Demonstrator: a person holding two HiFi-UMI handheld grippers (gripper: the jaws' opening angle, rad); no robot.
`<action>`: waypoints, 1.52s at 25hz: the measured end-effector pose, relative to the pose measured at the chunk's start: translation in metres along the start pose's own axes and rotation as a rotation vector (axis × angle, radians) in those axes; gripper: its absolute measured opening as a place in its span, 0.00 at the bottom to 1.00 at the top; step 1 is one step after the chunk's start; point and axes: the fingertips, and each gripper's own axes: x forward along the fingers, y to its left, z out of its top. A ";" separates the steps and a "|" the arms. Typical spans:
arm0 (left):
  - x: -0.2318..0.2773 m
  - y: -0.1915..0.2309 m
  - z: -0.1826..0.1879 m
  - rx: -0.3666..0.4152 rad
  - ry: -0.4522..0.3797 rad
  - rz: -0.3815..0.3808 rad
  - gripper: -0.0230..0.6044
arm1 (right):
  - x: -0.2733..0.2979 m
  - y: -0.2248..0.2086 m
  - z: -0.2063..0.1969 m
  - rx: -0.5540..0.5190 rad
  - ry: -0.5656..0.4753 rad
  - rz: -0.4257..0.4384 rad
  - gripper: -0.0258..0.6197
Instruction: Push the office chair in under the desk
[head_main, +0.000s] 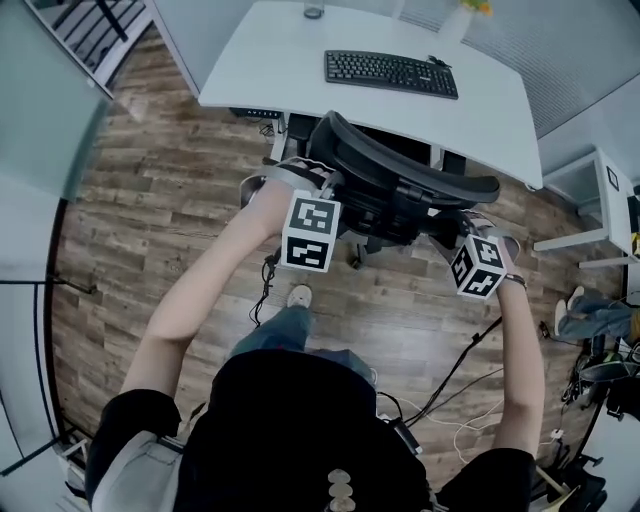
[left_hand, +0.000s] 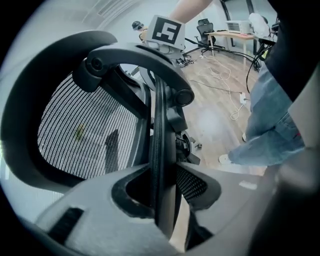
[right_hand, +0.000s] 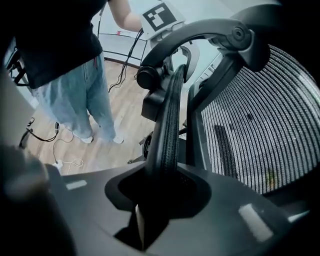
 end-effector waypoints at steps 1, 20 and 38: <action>0.004 0.007 0.000 0.000 -0.001 -0.001 0.26 | 0.002 -0.007 -0.004 0.002 0.000 0.002 0.22; 0.067 0.111 0.002 -0.042 0.008 -0.017 0.26 | 0.034 -0.114 -0.067 -0.016 -0.008 0.014 0.23; 0.082 0.140 -0.008 -0.039 0.015 -0.023 0.26 | 0.044 -0.142 -0.073 -0.014 -0.001 -0.005 0.22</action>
